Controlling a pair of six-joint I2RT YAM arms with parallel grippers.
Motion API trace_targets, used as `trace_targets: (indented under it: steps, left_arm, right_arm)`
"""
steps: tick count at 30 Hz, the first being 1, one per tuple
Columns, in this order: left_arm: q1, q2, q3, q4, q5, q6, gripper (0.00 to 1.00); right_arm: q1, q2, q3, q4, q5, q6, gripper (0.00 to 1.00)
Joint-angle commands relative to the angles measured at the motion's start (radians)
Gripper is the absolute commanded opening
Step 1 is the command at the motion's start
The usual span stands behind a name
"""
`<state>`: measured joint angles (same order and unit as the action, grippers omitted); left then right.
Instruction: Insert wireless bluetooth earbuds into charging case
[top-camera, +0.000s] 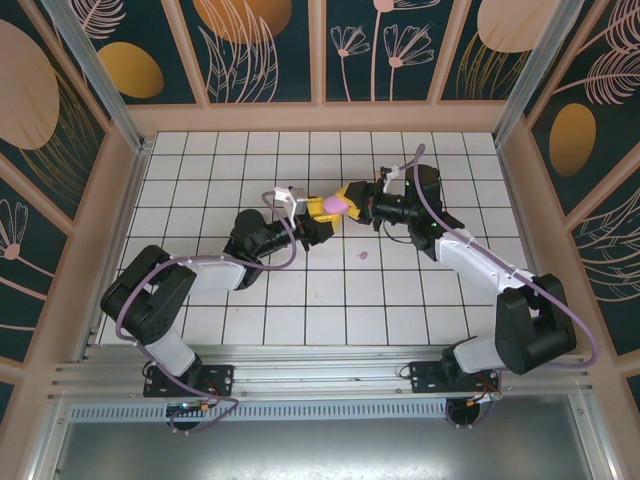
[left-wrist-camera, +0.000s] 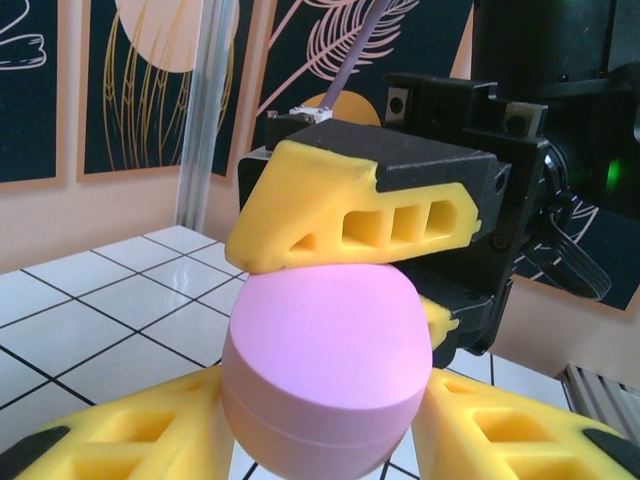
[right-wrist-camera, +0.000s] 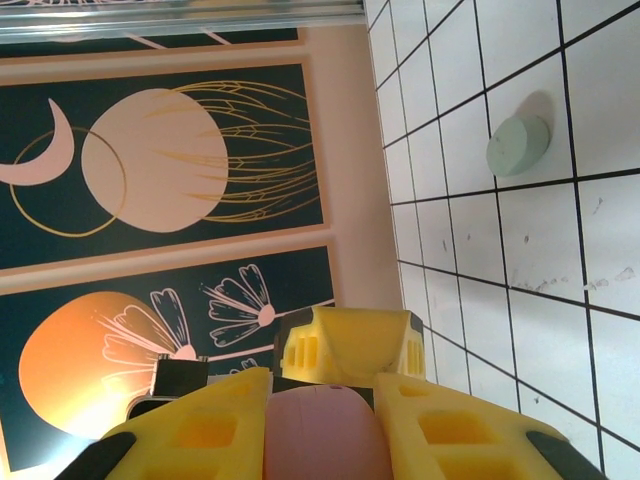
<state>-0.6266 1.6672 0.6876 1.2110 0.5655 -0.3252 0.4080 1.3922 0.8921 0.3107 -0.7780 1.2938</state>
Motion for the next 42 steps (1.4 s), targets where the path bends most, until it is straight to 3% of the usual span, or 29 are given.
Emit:
trace_targets:
  steps: [1, 7, 11, 14, 21, 27, 35, 40, 42]
  left_arm:
    - [0.001, -0.007, 0.019, -0.019, 0.022, 0.045, 0.47]
    - [0.001, -0.022, 0.010, 0.006, 0.019, 0.027, 0.39]
    - [0.001, -0.033, -0.009, 0.061, 0.011, 0.000, 0.52]
    - [0.000, -0.038, -0.005, 0.061, 0.011, -0.003, 0.55]
    - [0.001, -0.024, 0.016, 0.035, 0.028, 0.001, 0.47]
    - [0.000, -0.046, -0.005, -0.005, -0.011, 0.038, 0.63]
    - [0.001, -0.072, -0.033, 0.005, -0.032, 0.050, 0.46]
    - [0.000, -0.088, -0.041, 0.033, -0.027, 0.037, 0.57]
    - [0.001, -0.092, -0.037, 0.030, -0.022, 0.040, 0.58]
  right_arm:
    - [0.012, -0.015, 0.026, 0.033, -0.004, 0.014, 0.04]
    - [0.022, -0.009, 0.020, 0.031, -0.003, 0.010, 0.05]
    - [0.026, -0.012, 0.013, 0.031, -0.002, 0.010, 0.06]
    - [0.028, -0.017, 0.012, 0.031, -0.001, 0.009, 0.06]
    - [0.034, -0.007, 0.023, 0.037, -0.008, 0.016, 0.05]
    - [0.033, 0.004, 0.056, 0.013, -0.012, -0.002, 0.05]
    - [0.034, -0.004, 0.053, -0.004, -0.012, -0.013, 0.05]
    - [0.036, -0.015, 0.036, -0.006, -0.012, -0.013, 0.05]
    - [0.037, -0.022, 0.031, -0.007, -0.011, -0.013, 0.05]
